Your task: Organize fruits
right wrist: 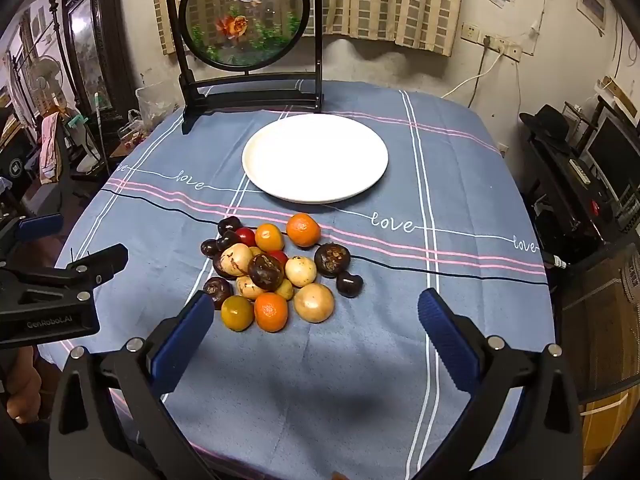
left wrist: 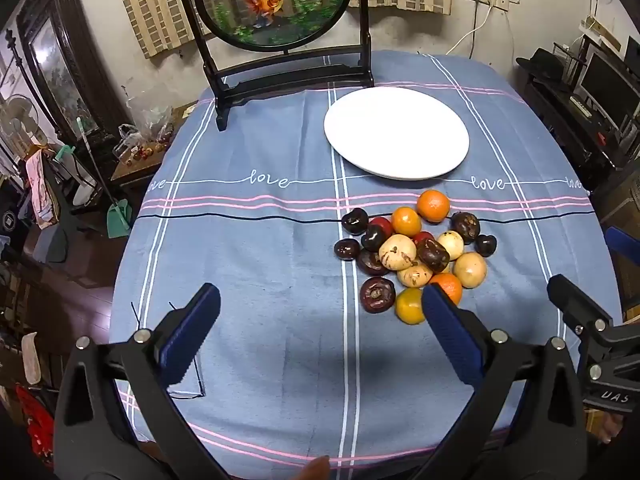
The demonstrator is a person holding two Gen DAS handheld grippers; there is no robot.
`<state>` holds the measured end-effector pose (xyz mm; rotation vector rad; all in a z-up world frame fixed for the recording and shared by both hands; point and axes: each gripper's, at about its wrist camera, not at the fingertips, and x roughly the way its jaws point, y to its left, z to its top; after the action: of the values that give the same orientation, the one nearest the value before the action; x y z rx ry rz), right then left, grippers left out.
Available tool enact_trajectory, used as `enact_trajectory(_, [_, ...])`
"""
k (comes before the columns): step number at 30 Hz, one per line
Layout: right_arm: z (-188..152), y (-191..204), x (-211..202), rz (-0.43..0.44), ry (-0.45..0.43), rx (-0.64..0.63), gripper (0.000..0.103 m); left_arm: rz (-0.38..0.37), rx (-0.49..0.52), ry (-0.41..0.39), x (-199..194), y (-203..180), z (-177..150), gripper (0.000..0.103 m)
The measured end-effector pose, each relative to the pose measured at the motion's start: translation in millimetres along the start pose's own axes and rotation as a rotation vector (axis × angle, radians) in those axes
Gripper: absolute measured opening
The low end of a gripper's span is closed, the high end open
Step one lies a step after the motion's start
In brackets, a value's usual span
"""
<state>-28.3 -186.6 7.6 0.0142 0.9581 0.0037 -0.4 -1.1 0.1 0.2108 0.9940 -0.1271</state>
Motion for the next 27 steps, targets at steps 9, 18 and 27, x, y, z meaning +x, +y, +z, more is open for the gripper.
enact_trajectory(9, [1.6,-2.9,0.0,0.003,0.002,0.007,0.102,-0.008,-0.001,0.005,1.5,-5.8,0.8,0.101])
enact_trajectory(18, [-0.2,-0.1,-0.6,0.01,-0.009,0.011,0.102,-0.022,0.003,-0.001,0.0,-4.6,3.9,0.101])
enact_trajectory(27, [-0.5,0.3,-1.3,0.011,-0.01,0.011,0.102,-0.028,-0.002,-0.002,-0.8,-3.5,4.7,0.101])
